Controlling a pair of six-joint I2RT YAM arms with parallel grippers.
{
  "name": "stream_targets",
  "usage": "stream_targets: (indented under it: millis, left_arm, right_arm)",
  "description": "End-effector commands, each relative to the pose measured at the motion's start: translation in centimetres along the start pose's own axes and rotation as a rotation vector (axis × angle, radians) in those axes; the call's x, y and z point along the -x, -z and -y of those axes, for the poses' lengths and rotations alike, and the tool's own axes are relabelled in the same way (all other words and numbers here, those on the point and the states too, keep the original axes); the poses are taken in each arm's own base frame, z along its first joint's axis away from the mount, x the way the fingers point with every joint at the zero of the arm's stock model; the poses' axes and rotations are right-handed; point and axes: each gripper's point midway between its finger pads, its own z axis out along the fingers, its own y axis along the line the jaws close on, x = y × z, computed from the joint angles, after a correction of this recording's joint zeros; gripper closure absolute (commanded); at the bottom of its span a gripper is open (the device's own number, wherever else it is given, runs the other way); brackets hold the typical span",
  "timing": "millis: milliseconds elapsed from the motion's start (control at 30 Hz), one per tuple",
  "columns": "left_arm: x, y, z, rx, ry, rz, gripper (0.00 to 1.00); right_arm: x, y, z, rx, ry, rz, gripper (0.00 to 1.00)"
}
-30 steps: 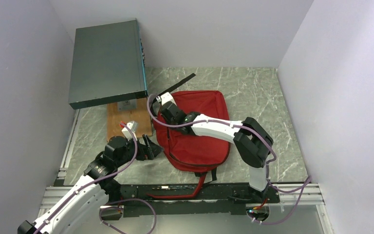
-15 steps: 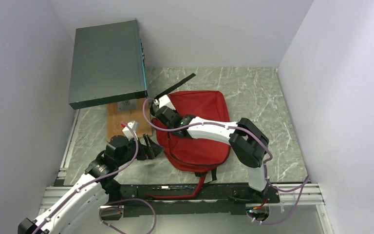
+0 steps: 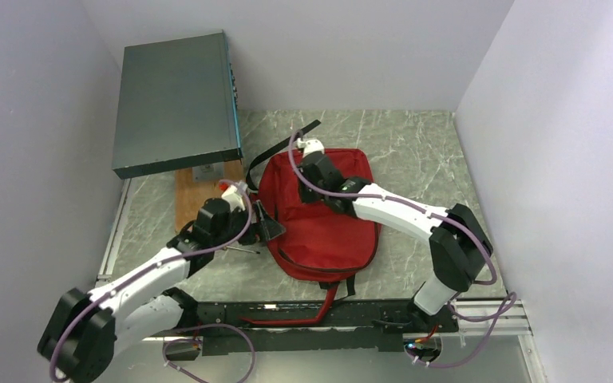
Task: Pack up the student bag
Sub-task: Zip the student bag at the center of the board.
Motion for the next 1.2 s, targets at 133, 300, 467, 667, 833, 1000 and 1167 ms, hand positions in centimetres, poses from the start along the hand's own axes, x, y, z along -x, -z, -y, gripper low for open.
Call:
stream_targets:
  millis: [133,300,467,667,833,1000,1167]
  left_arm:
    - [5.2,-3.8,5.1,-0.137,-0.096,0.037,0.10]
    - [5.1,-6.1,3.9,-0.091,-0.109,-0.008,0.23]
    - [4.9,-7.3,2.9,-0.064,-0.111,-0.021,0.38]
    - [3.7,-8.2,0.8,0.003,-0.107,-0.065,0.34]
    - [3.0,-9.2,0.2,0.000,-0.080,-0.086,0.47]
    - [2.6,-9.5,-0.6,0.031,-0.067,-0.101,0.71]
    - [2.3,-9.2,-1.6,0.074,-0.073,-0.102,0.94]
  right_arm:
    - [1.0,0.4,-0.9,0.190,-0.168,0.010,1.00]
    - [1.2,1.1,-1.4,0.240,-0.192,0.014,1.00]
    - [1.4,1.4,-1.2,0.247,-0.198,0.021,1.00]
    - [1.7,1.8,-0.9,0.262,-0.206,0.031,1.00]
    - [1.6,1.7,-0.8,0.268,-0.210,0.018,1.00]
    - [1.6,1.9,-0.3,0.256,-0.215,0.019,1.00]
    - [1.7,2.2,0.6,0.237,-0.222,0.023,1.00]
